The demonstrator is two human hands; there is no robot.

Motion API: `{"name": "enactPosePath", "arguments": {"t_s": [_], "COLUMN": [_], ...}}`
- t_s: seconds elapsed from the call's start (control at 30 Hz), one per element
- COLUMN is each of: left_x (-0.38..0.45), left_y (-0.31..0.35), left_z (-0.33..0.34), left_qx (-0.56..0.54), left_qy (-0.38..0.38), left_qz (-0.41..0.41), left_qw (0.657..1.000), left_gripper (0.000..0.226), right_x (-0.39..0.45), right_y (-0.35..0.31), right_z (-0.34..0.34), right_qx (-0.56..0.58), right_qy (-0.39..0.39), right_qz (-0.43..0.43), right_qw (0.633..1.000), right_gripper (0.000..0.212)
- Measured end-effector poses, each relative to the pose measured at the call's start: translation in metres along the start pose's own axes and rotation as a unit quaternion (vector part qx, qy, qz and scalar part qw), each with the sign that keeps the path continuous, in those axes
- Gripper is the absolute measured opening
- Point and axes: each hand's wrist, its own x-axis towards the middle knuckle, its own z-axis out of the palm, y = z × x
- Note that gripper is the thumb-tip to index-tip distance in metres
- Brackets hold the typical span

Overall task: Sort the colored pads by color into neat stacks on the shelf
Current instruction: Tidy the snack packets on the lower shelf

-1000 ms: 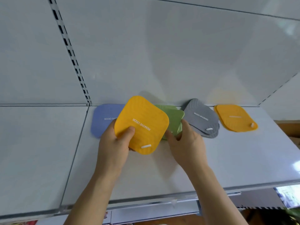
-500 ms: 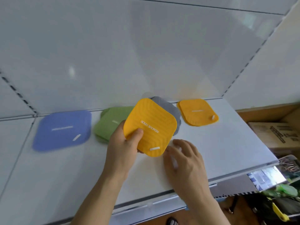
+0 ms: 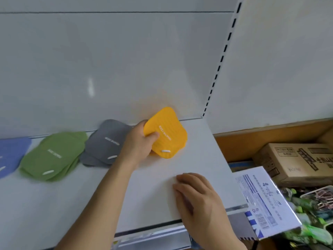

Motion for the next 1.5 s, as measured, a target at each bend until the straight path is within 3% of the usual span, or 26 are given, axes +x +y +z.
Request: {"name": "enactPosePath", "arguments": {"t_s": [0.13, 0.23, 0.3, 0.4, 0.57, 0.9, 1.27, 1.5], "left_x": [0.015, 0.012, 0.010, 0.000, -0.040, -0.176, -0.326, -0.410], "left_y": [0.000, -0.010, -0.023, -0.033, -0.042, -0.086, -0.167, -0.217], "left_z": [0.018, 0.028, 0.029, 0.027, 0.014, -0.062, -0.233, -0.340], "left_qx": [0.271, 0.373, 0.419, 0.424, 0.404, 0.390, 0.401, 0.375], "left_qy": [0.062, 0.106, 0.130, 0.143, 0.151, 0.173, 0.245, 0.308], "left_qz": [0.056, 0.128, 0.159, 0.185, 0.207, 0.150, 0.054, -0.046], "left_qw": [0.959, 0.913, 0.885, 0.875, 0.878, 0.892, 0.881, 0.873], "left_gripper": [0.050, 0.063, 0.059, 0.031, 0.016, 0.024, 0.037, 0.022], "right_x": [0.001, 0.001, 0.001, 0.000, 0.001, -0.004, -0.067, -0.078], "right_y": [0.005, 0.004, 0.003, -0.002, -0.011, -0.045, -0.241, -0.369], "right_z": [0.001, 0.002, 0.003, 0.005, 0.007, 0.029, 0.118, 0.178], "right_qx": [0.028, 0.030, 0.025, 0.015, -0.051, -0.100, -0.067, 0.019], "right_qy": [-0.003, 0.006, 0.013, 0.012, -0.017, -0.060, -0.108, -0.182], "right_qz": [-0.022, -0.016, -0.011, -0.007, 0.009, 0.001, -0.056, -0.172], "right_qw": [0.999, 0.999, 1.000, 1.000, 0.999, 0.993, 0.990, 0.968], "right_gripper": [0.013, 0.011, 0.012, 0.011, 0.016, 0.029, 0.041, 0.031]}}
